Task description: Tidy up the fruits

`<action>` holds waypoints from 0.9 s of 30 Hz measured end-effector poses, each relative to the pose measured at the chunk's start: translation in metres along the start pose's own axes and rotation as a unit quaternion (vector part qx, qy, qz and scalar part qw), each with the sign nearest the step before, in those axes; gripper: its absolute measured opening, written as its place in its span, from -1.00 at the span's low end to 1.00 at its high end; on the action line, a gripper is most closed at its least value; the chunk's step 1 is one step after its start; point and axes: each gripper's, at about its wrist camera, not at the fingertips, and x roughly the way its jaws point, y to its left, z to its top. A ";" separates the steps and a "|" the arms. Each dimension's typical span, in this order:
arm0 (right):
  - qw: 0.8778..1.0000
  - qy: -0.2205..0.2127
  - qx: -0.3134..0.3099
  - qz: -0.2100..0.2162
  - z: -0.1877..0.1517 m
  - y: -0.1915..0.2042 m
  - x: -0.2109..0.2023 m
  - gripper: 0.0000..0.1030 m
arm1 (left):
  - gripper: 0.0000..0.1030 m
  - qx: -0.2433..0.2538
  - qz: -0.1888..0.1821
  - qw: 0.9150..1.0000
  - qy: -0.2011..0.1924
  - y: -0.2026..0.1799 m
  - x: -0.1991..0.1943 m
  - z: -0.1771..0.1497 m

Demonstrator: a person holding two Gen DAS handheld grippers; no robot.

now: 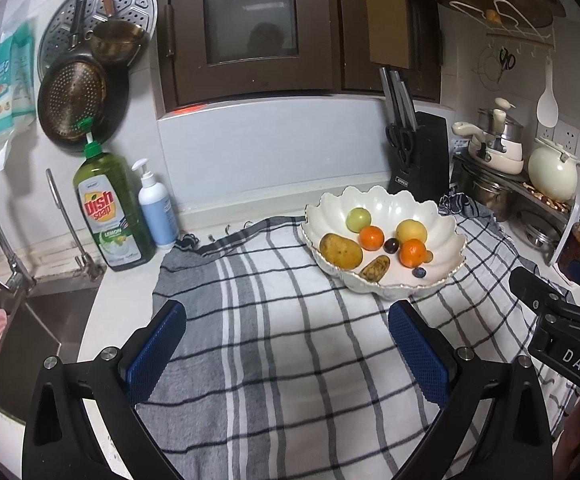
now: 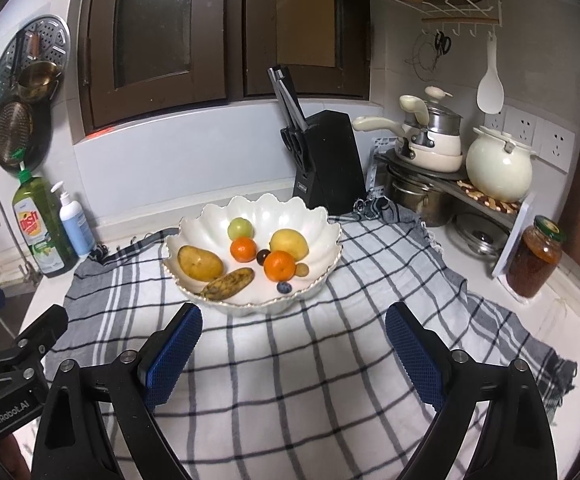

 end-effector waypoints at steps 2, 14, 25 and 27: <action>1.000 0.002 0.001 0.001 -0.005 -0.001 -0.004 0.82 | 1.00 -0.001 -0.001 1.000 0.003 0.000 -0.004 -0.005; 1.000 0.005 0.001 -0.002 -0.033 -0.004 -0.027 0.82 | 1.00 -0.006 0.001 1.000 0.020 0.002 -0.021 -0.035; 1.000 0.010 0.008 -0.001 -0.053 -0.010 -0.037 0.82 | 1.00 -0.001 0.007 1.000 0.022 -0.002 -0.034 -0.053; 1.000 0.010 0.010 -0.001 -0.055 -0.012 -0.038 0.82 | 1.00 0.002 0.008 1.000 0.019 -0.002 -0.036 -0.054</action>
